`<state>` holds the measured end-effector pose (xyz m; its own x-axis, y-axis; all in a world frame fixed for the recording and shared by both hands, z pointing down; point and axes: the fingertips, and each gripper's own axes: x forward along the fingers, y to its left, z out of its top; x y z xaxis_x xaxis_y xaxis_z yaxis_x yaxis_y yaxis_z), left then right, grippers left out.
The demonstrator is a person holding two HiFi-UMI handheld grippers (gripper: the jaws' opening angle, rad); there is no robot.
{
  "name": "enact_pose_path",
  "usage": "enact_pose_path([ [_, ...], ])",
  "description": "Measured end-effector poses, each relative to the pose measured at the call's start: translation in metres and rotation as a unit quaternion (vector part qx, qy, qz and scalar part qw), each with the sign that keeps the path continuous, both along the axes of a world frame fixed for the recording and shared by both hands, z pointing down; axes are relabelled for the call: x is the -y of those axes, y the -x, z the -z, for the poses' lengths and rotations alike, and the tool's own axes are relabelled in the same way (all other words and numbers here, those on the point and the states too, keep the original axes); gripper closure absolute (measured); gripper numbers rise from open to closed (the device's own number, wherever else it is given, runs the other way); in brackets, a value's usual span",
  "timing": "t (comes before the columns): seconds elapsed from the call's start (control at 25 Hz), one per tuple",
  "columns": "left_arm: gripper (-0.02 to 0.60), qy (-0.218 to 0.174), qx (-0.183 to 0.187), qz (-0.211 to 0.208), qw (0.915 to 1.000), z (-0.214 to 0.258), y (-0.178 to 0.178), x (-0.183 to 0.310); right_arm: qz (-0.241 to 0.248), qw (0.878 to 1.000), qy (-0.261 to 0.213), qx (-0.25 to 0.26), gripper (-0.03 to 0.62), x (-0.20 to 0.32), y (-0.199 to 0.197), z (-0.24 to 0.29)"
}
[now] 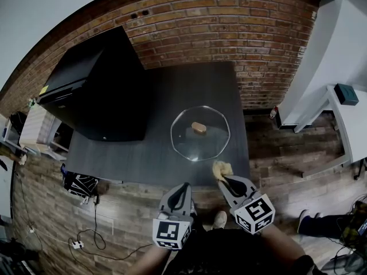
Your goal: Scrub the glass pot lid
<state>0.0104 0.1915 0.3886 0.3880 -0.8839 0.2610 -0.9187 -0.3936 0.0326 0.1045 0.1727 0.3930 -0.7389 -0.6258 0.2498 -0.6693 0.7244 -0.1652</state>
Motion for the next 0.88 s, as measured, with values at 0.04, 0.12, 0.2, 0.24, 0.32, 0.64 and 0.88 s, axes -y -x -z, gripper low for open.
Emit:
enact_pose_path([
  [0.04, 0.549, -0.001, -0.001, 0.001, 1.0, 0.0005, -0.0002, 0.0002, 0.0, 1.0, 0.001, 0.0, 0.553, 0.0, -0.0002, -0.0003],
  [0.12, 0.549, 0.0, 0.0, 0.002, 1.0, 0.0002, -0.0001, 0.0005, 0.001, 1.0, 0.001, 0.0, 0.553, 0.0003, -0.0005, -0.0009],
  [0.2, 0.549, 0.003, 0.004, 0.001, 1.0, -0.0017, 0.0005, 0.0002, 0.001, 1.0, 0.001, 0.0, 0.554, 0.0007, -0.0004, -0.0008],
  [0.24, 0.549, 0.004, 0.005, 0.001, 1.0, -0.0024, 0.0009, 0.0002, 0.001, 1.0, 0.0, 0.0, 0.553, 0.001, -0.0003, -0.0004],
  [0.32, 0.549, 0.004, 0.006, 0.001, 1.0, -0.0028, 0.0009, 0.0002, 0.0, 1.0, -0.001, 0.001, 0.553, 0.0014, -0.0004, 0.0004],
  [0.64, 0.549, 0.0, 0.003, -0.003, 1.0, 0.0007, -0.0033, -0.0011, -0.003, 1.0, -0.003, 0.003, 0.553, 0.0005, -0.0025, 0.0014],
  [0.88, 0.549, 0.003, 0.008, 0.001, 1.0, -0.0038, 0.0001, -0.0039, -0.004, 1.0, -0.003, 0.003, 0.553, -0.0002, -0.0011, 0.0002],
])
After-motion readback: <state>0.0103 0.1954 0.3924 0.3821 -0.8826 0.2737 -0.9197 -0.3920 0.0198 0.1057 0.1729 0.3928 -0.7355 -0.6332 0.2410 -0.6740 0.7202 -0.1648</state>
